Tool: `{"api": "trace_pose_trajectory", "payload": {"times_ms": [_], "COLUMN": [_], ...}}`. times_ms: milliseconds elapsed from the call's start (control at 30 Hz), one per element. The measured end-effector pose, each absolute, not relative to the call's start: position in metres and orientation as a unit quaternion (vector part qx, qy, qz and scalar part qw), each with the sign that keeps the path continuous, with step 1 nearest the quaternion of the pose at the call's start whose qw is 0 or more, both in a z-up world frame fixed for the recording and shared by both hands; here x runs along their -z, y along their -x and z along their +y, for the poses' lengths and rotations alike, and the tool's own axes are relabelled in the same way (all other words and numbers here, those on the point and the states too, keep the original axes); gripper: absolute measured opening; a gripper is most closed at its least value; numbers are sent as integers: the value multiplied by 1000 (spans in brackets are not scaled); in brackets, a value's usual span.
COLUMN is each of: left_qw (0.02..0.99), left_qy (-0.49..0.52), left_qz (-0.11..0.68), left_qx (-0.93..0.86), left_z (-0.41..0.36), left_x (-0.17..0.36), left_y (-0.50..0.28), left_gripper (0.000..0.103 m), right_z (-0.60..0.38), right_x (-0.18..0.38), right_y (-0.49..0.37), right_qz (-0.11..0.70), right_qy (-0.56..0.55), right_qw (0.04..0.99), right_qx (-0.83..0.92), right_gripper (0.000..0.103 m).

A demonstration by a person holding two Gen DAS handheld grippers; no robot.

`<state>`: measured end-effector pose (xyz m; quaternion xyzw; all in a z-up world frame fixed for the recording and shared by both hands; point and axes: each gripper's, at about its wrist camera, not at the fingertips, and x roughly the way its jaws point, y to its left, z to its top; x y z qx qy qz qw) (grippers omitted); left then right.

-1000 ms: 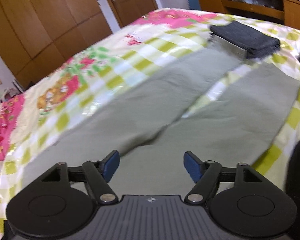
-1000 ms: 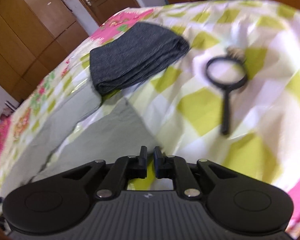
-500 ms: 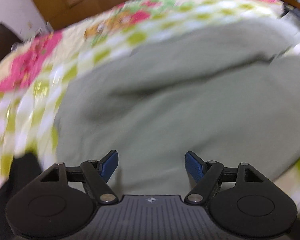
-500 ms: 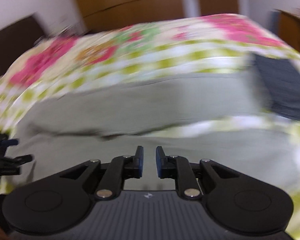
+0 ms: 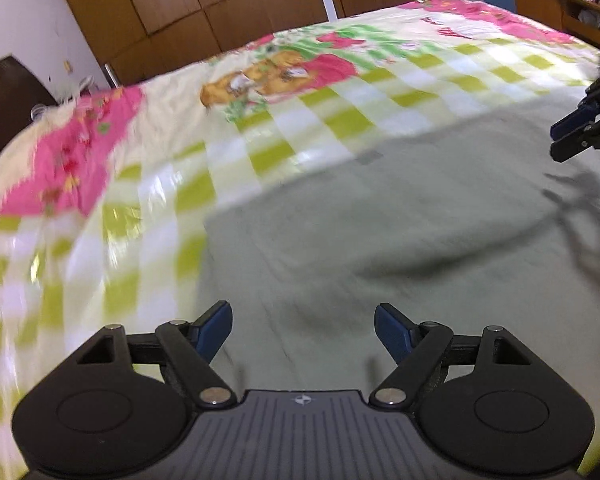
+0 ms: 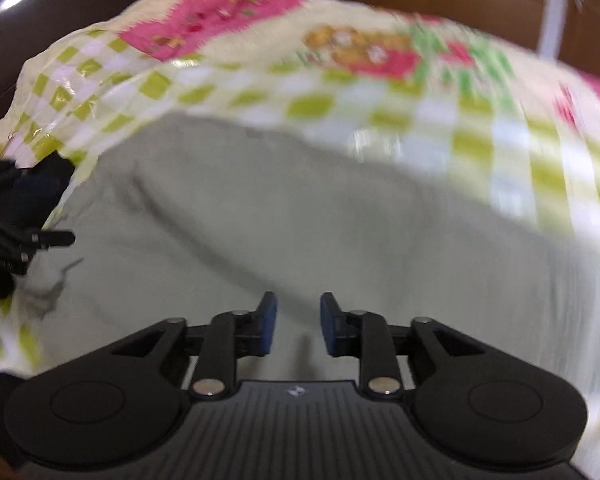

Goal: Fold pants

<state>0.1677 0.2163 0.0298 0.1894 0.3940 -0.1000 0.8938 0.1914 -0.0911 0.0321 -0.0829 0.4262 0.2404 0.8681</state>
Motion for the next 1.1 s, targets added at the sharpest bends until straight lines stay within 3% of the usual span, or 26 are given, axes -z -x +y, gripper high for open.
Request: {"api": "trace_pose_trajectory", "payload": {"times_ms": [133,267,400,500,600,633,700,733,800,900,1100], "left_qw": [891,883,860,860,863,865,865,864,862,859,882], "left_qy": [-175,-151,-154,-132,-127,-126,-126,-133,-153,-188,-176], "left_qz": [408,434,470,474,472,469,467,467,465,458,420], "left_qx": [92,97,125,135,127,124,130,133,134,127,123], "left_z": [242,262,264,268,268,267,263,259,250,237,243], "left_x": [-25,-13,11,23,30,29,23,20,15,9,-30], "left_y": [-239,-298,-329,-340,-339,-336,-329,-327,-322,-315,-279], "left_gripper": [90,90,91,99,99,96,68,60,41,33,31], "right_z": [-78,-72,-71,-68,-70,-70,-66,-65,-63,-59,-58], "right_x": [-30,-22,-5,16,28,31,33,32,27,17,-23], "right_y": [-258,-305,-346,-360,-366,-366,-363,-360,-357,-353,-326], "right_qz": [429,429,462,481,482,481,473,470,473,475,434], "right_qy": [106,150,157,183,166,161,170,173,175,183,191], "right_qw": [858,846,815,794,797,800,805,806,806,807,827], "right_qx": [-259,-279,-312,-324,-324,-320,-315,-315,-310,-300,-303], "right_gripper": [32,41,50,52,54,54,49,44,8,3,3]}}
